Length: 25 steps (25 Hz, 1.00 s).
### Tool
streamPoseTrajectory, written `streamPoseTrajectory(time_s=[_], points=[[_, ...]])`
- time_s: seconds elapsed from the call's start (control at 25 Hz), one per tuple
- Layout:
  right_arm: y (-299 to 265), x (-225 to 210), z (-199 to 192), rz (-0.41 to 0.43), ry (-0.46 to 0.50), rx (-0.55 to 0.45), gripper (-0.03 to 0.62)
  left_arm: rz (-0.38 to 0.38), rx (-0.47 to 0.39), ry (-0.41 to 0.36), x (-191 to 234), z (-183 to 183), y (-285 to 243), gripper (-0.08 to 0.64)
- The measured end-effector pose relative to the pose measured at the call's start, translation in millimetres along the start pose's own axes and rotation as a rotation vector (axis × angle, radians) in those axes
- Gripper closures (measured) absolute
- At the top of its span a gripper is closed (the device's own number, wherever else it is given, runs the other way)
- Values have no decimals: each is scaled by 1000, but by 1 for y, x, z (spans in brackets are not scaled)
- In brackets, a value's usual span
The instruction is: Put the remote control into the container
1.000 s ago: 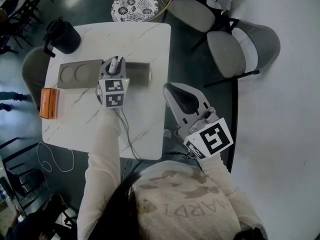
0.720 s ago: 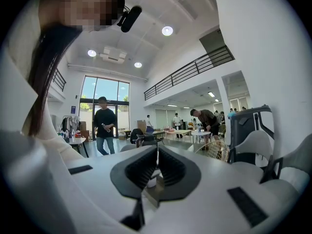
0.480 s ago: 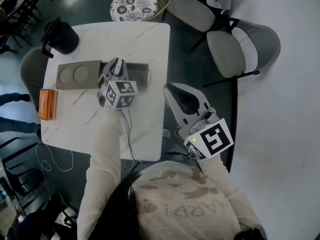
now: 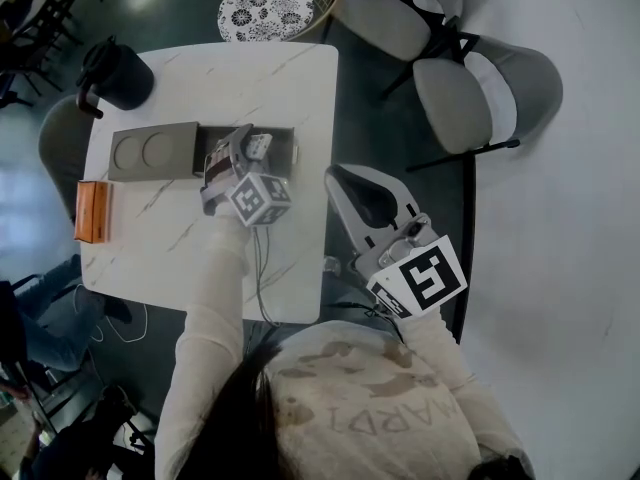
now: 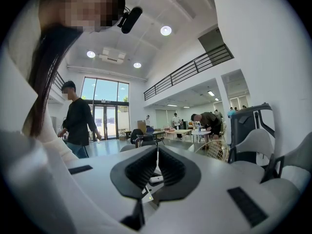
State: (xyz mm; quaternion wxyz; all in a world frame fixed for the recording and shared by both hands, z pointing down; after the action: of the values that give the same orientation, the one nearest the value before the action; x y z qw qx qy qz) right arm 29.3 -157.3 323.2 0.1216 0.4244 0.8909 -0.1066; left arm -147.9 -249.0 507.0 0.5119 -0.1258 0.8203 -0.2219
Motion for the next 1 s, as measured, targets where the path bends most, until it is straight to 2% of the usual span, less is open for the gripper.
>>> streamPoseTrajectory(time_s=[0.56,0.72,1.0], points=[[2,-12,2,-9,-6,-3,572,-80,71,-201,-31,2,-22,489],[3,-17,3,-12,-12,-6,572,-79,99,-291,-32,1,-26,489],[5,-21,4,-14,-20,-8,572,-163,109,-348,-35,1,-28,489]])
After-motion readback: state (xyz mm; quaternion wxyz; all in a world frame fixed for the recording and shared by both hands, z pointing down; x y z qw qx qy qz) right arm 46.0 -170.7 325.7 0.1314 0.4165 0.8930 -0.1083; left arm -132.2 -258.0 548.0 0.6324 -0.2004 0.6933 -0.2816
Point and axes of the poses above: the fingertips, and each gripper's own axes: y backward along the fingers, x to its left, z out of its top, the point moved 7 cm from there along y, backward along the fingers, and after that the axes turned 12 degrees about -y, right-handed, at the moved point
